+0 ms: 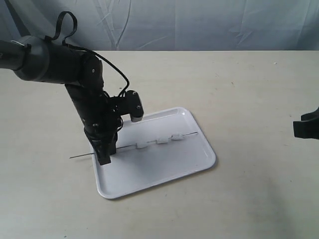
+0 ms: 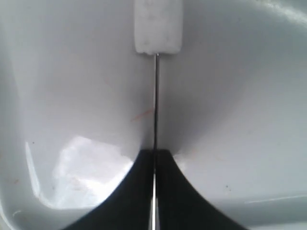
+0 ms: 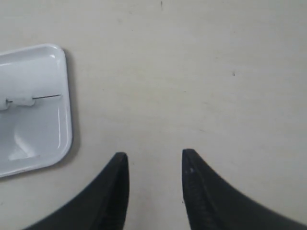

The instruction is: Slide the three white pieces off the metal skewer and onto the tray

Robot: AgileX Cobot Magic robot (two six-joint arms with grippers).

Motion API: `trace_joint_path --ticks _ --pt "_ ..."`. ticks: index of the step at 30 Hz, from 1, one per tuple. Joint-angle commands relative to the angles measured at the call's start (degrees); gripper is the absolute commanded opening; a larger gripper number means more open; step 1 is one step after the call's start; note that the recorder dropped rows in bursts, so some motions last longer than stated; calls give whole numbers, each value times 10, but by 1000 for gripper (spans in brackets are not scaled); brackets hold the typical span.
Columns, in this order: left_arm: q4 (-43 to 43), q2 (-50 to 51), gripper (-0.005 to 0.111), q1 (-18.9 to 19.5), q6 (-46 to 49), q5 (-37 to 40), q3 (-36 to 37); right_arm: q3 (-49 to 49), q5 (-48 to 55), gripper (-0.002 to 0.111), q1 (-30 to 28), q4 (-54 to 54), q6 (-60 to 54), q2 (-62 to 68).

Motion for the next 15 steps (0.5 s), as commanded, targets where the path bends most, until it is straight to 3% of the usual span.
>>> trace_joint_path --ticks 1,7,11,15 --pt "-7 13 0 -4 -62 22 5 -4 -37 37 2 -12 -5 0" --pt "-18 1 0 -4 -117 111 5 -4 -67 37 2 -3 -5 0" --pt "-87 -28 0 -4 -119 121 5 -4 -67 37 2 1 -6 0" --pt "-104 -64 0 -4 -150 119 7 -4 -67 37 2 1 -8 0"
